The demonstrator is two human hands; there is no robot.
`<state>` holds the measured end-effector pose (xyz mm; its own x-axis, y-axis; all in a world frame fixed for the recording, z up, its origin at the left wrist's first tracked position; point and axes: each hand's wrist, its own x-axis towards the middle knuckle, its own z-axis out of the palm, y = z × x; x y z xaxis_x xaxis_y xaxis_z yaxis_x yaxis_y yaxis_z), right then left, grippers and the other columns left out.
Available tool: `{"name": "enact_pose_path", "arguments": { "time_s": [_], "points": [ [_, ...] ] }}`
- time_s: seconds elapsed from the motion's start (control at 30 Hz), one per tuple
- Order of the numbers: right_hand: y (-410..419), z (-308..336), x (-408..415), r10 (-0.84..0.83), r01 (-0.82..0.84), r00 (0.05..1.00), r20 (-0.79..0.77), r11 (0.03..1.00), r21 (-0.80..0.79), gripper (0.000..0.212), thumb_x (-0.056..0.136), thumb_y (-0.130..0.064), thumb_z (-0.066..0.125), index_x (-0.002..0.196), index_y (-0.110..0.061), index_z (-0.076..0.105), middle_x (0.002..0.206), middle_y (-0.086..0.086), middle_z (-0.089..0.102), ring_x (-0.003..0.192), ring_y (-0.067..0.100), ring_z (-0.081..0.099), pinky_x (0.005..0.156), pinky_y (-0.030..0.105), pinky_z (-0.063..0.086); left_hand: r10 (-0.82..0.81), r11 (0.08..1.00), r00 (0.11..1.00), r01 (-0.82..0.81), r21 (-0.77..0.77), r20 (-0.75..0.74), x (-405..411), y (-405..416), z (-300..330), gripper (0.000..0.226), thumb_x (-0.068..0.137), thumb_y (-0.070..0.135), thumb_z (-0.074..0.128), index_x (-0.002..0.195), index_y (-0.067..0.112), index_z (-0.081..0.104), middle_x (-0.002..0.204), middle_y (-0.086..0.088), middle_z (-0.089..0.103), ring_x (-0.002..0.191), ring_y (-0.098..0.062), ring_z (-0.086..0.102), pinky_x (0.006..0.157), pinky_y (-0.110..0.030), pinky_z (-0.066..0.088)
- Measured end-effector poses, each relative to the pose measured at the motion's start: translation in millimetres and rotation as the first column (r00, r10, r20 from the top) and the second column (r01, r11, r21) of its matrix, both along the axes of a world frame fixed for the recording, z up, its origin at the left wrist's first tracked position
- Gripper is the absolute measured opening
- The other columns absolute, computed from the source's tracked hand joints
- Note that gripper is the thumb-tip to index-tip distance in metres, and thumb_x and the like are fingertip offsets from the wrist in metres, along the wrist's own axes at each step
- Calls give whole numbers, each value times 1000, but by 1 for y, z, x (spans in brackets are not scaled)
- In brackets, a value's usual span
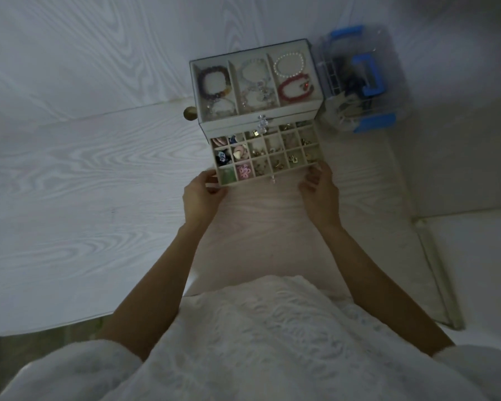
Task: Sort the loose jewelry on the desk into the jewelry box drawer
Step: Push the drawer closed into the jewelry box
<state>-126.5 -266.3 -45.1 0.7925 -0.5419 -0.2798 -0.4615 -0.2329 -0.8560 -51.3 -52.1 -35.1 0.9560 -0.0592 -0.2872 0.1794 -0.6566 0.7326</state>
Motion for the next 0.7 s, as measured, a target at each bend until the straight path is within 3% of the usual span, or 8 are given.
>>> {"name": "enact_pose_path", "arguments": {
  "time_s": [0.13, 0.27, 0.37, 0.57, 0.7],
  "points": [
    [-1, 0, 22, 109, -119, 991, -74, 982, -150, 45, 91, -11, 52, 133, -5, 39, 132, 14, 51, 119, 28, 49, 101, 36, 39, 57, 998, 998, -57, 34, 19, 25, 0, -2, 38, 77, 19, 72, 114, 18, 62, 103, -2, 70, 86, -13, 66, 75, -23, 48],
    [-6, -3, 50, 262, -302, 951, -161, 896, -325, 48, 92, -13, 49, 137, -2, 36, 141, 15, 42, 128, 31, 39, 106, 32, 29, 83, 994, 994, -88, 64, 77, 57, -1, -3, 43, 75, 33, 73, 115, 22, 59, 106, 3, 68, 85, -11, 66, 77, -27, 51],
    [-4, -2, 67, 275, -339, 937, -214, 861, -379, 51, 91, -13, 49, 139, -4, 34, 144, 15, 37, 130, 32, 33, 107, 34, 29, 89, 993, 991, -97, 71, 104, 75, 0, -4, 42, 75, 33, 73, 113, 22, 60, 104, 4, 68, 86, -12, 65, 79, -30, 52],
    [-9, 1, 86, 326, -435, 899, -292, 739, -514, 54, 90, -14, 49, 140, -5, 32, 145, 15, 35, 136, 32, 24, 110, 40, 26, 94, 988, 979, -114, 106, 180, 89, -1, 3, 24, 77, 33, 71, 96, 19, 69, 91, 2, 73, 87, -11, 65, 73, -21, 43],
    [-11, 3, 87, 325, -478, 875, -358, 696, -535, 56, 90, -17, 48, 142, -9, 29, 150, 10, 30, 141, 27, 16, 112, 41, 22, 77, 979, 983, -107, 175, 169, 91, 1, 1, 19, 78, 37, 68, 92, 24, 69, 88, 6, 73, 84, -13, 65, 72, -27, 47]
  ]
}}
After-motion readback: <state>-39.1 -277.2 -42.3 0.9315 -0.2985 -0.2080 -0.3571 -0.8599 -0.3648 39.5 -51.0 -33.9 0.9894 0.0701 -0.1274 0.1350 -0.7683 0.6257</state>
